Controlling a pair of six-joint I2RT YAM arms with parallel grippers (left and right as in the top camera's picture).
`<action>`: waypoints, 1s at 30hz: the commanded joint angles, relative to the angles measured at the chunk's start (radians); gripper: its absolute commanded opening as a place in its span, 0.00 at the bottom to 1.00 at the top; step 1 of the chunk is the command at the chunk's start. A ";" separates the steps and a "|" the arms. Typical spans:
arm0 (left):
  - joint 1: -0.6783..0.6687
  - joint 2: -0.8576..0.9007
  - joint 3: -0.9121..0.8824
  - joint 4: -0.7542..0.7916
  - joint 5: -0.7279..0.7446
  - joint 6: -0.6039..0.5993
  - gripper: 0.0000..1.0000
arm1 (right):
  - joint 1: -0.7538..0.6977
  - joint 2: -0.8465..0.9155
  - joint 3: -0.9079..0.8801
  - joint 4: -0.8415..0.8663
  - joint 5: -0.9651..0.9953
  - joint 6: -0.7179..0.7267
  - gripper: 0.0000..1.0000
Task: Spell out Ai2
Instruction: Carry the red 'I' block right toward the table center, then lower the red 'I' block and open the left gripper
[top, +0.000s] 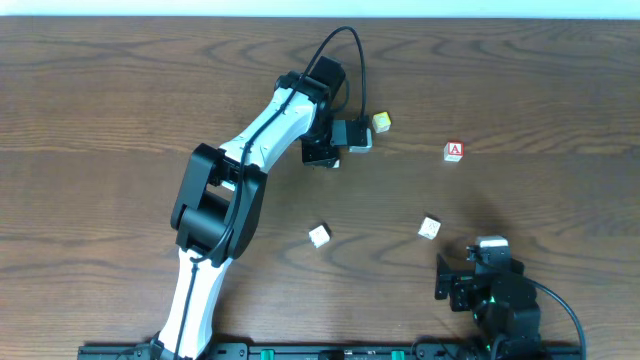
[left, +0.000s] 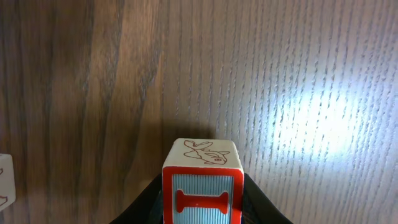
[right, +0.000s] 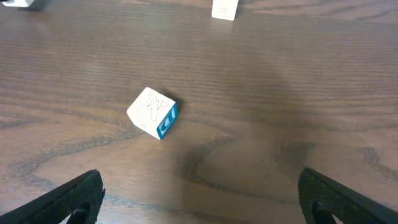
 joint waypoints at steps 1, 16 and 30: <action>-0.002 0.020 0.001 -0.005 0.030 0.017 0.22 | -0.007 -0.006 -0.013 -0.002 -0.001 -0.011 0.99; -0.002 0.041 0.001 0.000 0.000 0.021 0.23 | -0.007 -0.006 -0.013 -0.002 -0.001 -0.011 0.99; 0.015 0.041 0.001 0.014 -0.022 0.017 0.42 | -0.007 -0.006 -0.013 -0.002 -0.001 -0.011 0.99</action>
